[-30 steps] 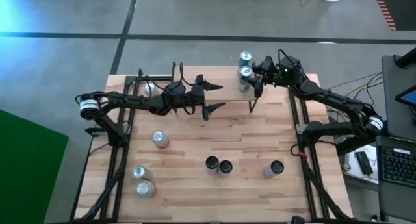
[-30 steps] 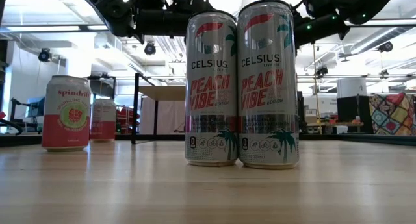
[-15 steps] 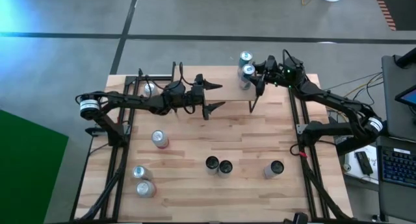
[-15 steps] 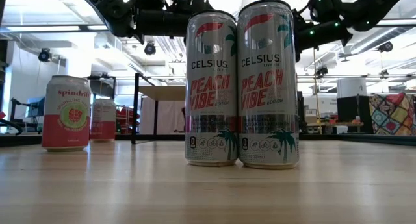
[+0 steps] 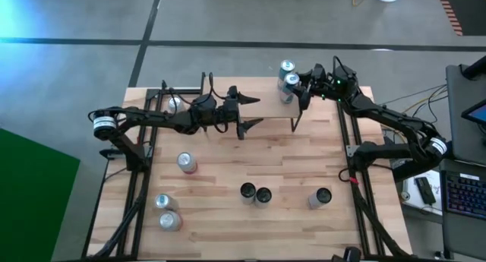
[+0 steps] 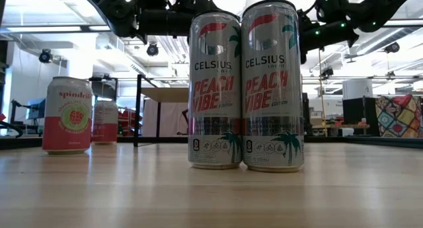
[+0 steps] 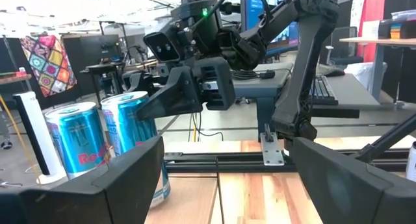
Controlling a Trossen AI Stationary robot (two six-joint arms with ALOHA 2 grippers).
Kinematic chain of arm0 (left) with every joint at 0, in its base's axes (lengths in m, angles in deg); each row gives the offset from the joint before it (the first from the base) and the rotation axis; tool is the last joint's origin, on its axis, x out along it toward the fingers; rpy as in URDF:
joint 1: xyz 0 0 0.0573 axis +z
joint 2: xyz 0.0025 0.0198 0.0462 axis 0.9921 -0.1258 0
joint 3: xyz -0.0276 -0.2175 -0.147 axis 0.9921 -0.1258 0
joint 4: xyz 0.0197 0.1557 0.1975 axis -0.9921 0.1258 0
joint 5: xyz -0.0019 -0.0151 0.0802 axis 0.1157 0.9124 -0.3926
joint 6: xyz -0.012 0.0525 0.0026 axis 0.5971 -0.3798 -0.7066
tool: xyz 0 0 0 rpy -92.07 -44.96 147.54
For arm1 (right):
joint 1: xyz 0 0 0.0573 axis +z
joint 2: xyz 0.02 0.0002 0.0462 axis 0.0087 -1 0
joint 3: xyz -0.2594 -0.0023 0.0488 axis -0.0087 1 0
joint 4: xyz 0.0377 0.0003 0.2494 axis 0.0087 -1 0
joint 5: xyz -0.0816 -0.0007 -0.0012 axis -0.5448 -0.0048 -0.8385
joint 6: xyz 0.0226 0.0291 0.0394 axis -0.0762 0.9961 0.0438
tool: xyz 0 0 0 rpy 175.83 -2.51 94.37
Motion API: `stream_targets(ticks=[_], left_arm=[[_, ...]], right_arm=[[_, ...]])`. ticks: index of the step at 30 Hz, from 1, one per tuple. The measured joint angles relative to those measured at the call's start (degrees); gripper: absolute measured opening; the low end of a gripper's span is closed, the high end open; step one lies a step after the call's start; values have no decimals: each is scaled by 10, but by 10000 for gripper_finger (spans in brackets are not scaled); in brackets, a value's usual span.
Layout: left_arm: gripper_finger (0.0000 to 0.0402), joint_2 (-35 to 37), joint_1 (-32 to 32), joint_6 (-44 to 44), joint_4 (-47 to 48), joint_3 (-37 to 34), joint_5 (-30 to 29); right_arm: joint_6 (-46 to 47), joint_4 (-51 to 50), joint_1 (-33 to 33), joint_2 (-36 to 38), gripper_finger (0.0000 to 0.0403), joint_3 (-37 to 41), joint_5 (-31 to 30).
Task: Place canned beverage on shelf
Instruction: Put the right blue soda can on the shelf aligned with the other blue soda can
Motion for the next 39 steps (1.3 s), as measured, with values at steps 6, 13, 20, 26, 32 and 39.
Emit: stream_targets(ticks=[6, 13, 20, 26, 32, 39], left_arm=[[327, 0, 0, -6, 1, 5, 0], [327, 0, 0, -6, 3, 5, 0], [327, 0, 0, -13, 4, 5, 0], [327, 0, 0, -13, 4, 5, 0], [327, 0, 0, -13, 5, 5, 0], [327, 0, 0, -13, 17, 5, 0]], right_arm=[[14, -4, 0, 0, 254, 0, -23], [26, -4, 11, 0, 267, 0, -25], [11, -4, 45, 0, 258, 0, -73], [2, 2, 45, -6, 261, 0, -89], [12, 21, 46, -32, 281, -2, -85], [16, 28, 45, -26, 298, -2, -85]])
